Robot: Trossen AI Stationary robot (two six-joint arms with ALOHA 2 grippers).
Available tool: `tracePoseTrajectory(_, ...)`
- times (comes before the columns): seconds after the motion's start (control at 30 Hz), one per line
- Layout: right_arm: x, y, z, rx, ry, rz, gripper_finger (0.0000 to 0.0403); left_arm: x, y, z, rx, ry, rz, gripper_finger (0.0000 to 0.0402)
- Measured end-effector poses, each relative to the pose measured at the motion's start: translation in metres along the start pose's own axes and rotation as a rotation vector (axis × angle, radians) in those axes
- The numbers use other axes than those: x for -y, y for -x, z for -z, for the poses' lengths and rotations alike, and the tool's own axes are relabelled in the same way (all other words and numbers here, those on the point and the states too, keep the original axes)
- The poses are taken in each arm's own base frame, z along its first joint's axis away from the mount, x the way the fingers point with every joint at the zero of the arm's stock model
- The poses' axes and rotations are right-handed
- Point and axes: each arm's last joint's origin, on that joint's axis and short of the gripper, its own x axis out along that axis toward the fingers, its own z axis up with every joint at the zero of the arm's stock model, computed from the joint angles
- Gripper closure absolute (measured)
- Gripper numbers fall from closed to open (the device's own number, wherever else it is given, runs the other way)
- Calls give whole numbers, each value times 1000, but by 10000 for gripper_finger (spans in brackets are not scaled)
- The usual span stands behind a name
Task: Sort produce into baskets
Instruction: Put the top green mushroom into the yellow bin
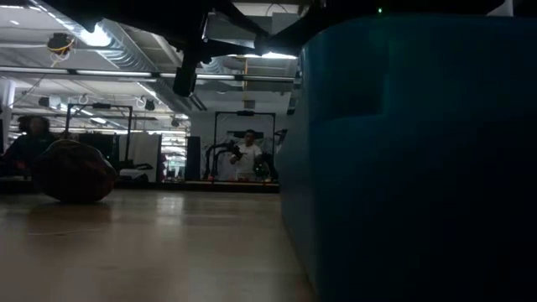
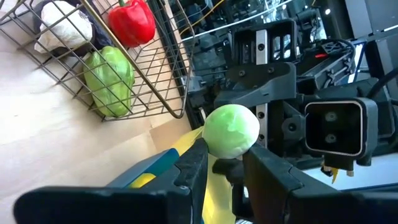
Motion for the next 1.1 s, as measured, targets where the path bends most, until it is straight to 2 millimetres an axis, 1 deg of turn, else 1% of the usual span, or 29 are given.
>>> tracePoseTrajectory(0.23,0,0,0,6,-2,-3,287,0,0,0,0,-21,-4,308)
tracePoseTrajectory(0.7,-1,0,0,11,-2,-27,365,0,0,0,-1,-51,-6,308)
tracePoseTrajectory(0.83,-1,0,0,12,-3,-30,372,0,0,0,-1,-50,-6,308)
tracePoseTrajectory(1.1,-1,0,-1,13,-3,-33,356,0,0,0,-1,-76,-6,308)
